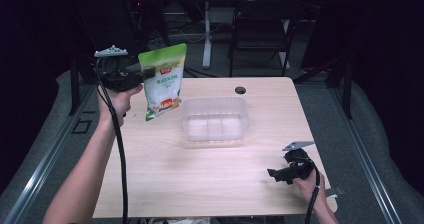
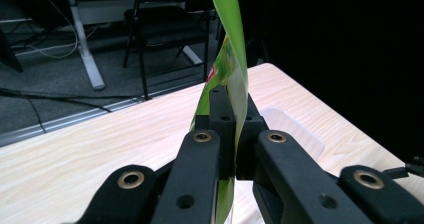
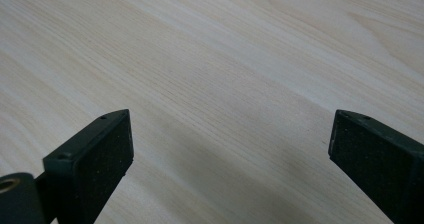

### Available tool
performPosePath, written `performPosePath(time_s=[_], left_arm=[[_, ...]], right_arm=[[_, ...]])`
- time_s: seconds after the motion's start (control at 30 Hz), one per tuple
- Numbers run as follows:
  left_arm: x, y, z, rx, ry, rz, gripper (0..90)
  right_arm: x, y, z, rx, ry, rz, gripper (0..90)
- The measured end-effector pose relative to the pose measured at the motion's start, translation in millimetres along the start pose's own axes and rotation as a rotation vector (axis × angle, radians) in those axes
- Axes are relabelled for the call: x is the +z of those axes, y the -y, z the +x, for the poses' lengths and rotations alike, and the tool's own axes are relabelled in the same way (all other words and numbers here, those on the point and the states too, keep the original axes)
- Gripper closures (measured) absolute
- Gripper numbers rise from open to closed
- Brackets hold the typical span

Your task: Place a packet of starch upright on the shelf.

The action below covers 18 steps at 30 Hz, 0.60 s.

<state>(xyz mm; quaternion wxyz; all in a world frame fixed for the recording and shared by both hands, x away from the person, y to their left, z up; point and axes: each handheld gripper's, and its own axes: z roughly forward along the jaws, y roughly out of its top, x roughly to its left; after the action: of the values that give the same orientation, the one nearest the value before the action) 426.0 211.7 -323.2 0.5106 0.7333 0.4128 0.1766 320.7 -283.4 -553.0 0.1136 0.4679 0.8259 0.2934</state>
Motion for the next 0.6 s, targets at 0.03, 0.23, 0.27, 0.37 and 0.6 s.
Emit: performPosePath(time_s=[0.03, 0.23, 0.27, 0.37, 0.6], left_arm=[[1.4, -1.2, -0.8, -0.003, 0.004, -0.002, 89.9], [11.5, -4.6, -6.7, -0.002, 0.012, 0.001, 89.8], [13.5, -4.9, -7.6, -0.005, 0.013, -0.004, 89.8], [19.0, -5.1, -10.6, -0.004, 0.019, -0.009, 89.8], [31.9, -2.6, -16.0, -0.011, 0.024, -0.006, 89.8]], right_arm=[[-0.7, -0.1, 0.2, -0.003, 0.0, 0.0, 3.6], [-0.4, 0.2, -0.6, 0.004, -0.002, -0.007, 3.7], [-0.5, 0.1, -0.4, 0.004, 0.001, -0.007, 3.8], [-0.3, 0.2, -0.3, 0.003, 0.005, -0.006, 3.8], [-0.9, 0.1, -0.8, -0.001, 0.006, 0.001, 4.0]])
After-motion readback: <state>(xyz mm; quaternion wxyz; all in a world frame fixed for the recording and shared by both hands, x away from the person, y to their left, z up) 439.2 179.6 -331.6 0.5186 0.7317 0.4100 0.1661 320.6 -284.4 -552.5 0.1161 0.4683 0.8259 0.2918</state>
